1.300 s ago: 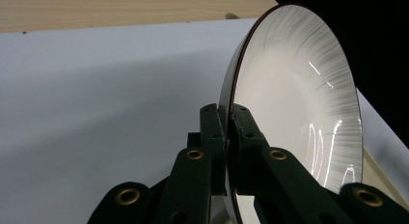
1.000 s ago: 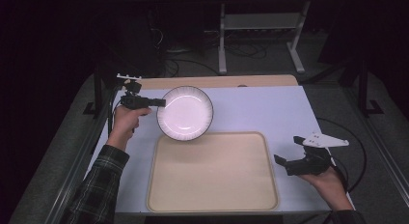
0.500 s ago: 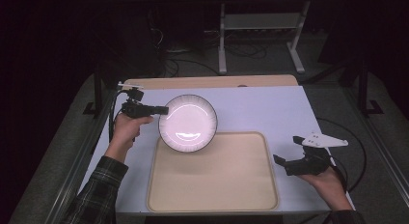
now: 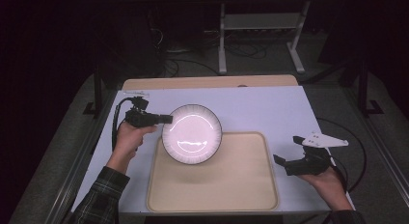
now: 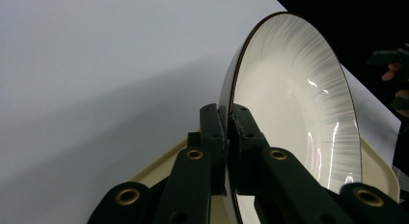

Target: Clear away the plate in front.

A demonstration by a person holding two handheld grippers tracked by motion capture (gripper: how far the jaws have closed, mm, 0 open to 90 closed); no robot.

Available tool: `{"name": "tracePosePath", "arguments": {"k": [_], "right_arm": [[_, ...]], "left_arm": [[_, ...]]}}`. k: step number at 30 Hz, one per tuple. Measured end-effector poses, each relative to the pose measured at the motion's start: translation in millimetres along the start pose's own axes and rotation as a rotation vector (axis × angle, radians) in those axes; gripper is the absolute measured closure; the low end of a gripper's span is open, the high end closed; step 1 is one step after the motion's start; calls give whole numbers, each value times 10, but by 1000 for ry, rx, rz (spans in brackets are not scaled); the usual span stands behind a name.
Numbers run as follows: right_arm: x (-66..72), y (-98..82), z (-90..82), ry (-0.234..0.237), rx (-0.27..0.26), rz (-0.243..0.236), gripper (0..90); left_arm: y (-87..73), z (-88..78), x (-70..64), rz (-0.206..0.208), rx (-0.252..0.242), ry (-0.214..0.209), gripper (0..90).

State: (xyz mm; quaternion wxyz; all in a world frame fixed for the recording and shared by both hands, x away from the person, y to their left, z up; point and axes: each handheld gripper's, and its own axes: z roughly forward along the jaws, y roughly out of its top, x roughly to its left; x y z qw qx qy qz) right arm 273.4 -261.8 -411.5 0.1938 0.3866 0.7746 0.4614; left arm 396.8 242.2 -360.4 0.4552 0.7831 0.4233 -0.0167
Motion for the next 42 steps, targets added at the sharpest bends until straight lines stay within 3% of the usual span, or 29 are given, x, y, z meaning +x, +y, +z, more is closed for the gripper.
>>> {"name": "tracePosePath", "arguments": {"k": [5, 21, 42], "right_arm": [[3, -3, -1, -1, 2, -1, 0], [4, -10, 9, -3, 10, -1, 0], [1, -19, 10, -3, 14, -5, 0]], "left_arm": [[-94, 33, -32, -4, 1, -6, 860], [-286, 187, -142, 5, 80, -37, 856], [-377, 437, -189, 16, 166, -61, 855]]}}
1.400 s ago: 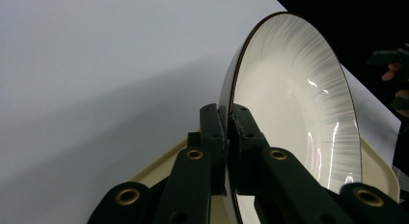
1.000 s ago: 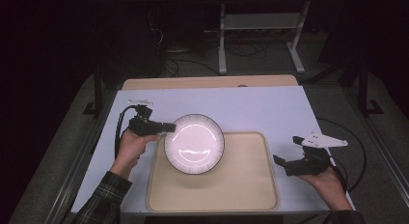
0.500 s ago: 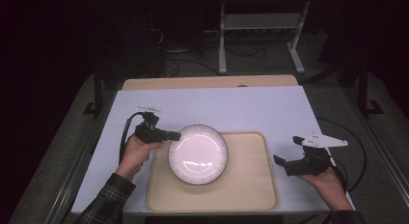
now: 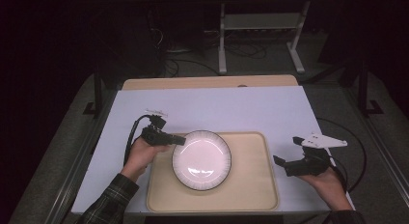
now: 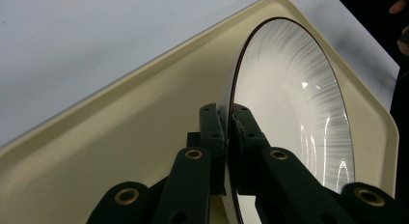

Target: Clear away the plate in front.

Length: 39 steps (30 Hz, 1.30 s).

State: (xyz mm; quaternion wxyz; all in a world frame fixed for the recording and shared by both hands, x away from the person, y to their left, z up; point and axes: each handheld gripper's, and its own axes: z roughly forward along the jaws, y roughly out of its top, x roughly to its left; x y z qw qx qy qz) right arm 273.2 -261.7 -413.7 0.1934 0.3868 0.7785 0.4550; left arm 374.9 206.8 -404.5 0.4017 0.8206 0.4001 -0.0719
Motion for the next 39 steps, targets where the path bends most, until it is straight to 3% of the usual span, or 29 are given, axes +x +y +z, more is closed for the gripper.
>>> {"name": "tracePosePath", "arguments": {"k": [7, 19, 23, 34, 39], "right_arm": [[5, -1, 0, 0, 1, -2, 0], [3, 0, -1, -2, 2, -2, 0], [5, 1, 2, -1, 1, -4, 0], [10, 1, 7, 1, 4, -6, 0], [13, 2, 4, 0, 2, -5, 0]], "left_arm": [[-16, 67, 19, 22, 34, 23, 862], [-50, 152, 128, -12, 50, 2, 857], [-62, 195, 152, 5, 80, 29, 846], [-85, 216, 185, 17, 81, 23, 840], [-90, 210, 193, 54, 82, 19, 824]]}}
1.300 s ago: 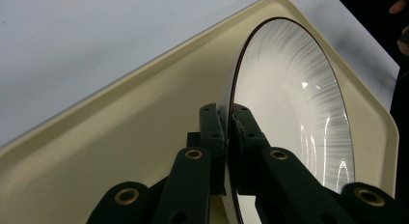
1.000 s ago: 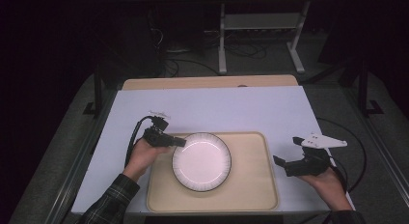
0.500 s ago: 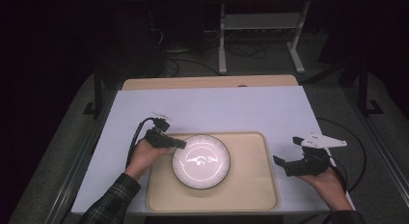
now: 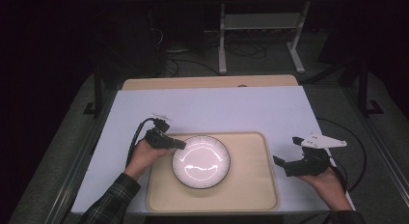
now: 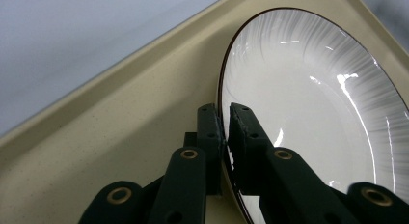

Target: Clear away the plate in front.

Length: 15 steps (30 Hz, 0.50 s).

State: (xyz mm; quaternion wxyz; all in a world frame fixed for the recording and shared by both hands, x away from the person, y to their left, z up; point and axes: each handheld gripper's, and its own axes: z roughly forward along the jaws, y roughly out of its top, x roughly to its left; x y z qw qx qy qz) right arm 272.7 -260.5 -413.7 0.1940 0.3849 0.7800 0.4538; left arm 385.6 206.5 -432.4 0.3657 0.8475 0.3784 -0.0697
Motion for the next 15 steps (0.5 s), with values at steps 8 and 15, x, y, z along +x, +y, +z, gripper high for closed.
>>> {"name": "tracePosePath", "arguments": {"k": [8, 15], "right_arm": [[1, 3, 1, 1, -2, 0, 0], [2, 0, -4, 1, -1, 1, 0]], "left_arm": [[5, -94, -9, 76, -60, 32, 611], [11, -187, -32, 160, -106, 82, 333]]}}
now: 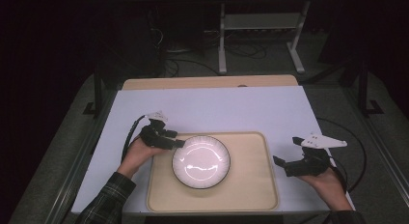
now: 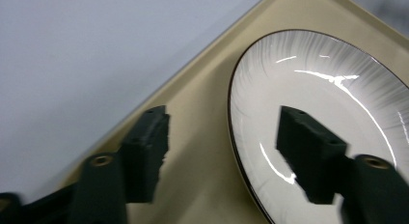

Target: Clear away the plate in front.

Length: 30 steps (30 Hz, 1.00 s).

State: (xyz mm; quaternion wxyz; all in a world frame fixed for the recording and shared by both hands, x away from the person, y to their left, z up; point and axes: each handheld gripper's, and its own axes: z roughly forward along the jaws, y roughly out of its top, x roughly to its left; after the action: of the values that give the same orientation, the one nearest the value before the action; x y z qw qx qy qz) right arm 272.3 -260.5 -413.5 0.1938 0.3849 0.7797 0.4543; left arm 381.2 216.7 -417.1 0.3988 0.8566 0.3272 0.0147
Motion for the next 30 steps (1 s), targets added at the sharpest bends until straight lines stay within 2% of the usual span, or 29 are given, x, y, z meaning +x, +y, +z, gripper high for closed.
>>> {"name": "tracePosePath", "arguments": {"k": [2, 6, 10, 24, 30], "right_arm": [[0, 1, 2, 2, 0, -1, 0], [-1, 0, 5, 3, 1, -2, 0], [-5, -1, -1, 1, 0, 1, 0], [-7, -4, 7, 4, 3, -2, 0], [-12, -4, 8, 5, 2, -1, 0]], "left_arm": [[7, -28, -7, 12, -16, -3, 276], [28, -112, -37, 49, -62, 26, 162], [23, -184, -81, 79, -86, 48, 110], [-51, -399, -135, 109, -143, 87, 95], [-112, -498, -144, 113, -151, 110, 95]]}}
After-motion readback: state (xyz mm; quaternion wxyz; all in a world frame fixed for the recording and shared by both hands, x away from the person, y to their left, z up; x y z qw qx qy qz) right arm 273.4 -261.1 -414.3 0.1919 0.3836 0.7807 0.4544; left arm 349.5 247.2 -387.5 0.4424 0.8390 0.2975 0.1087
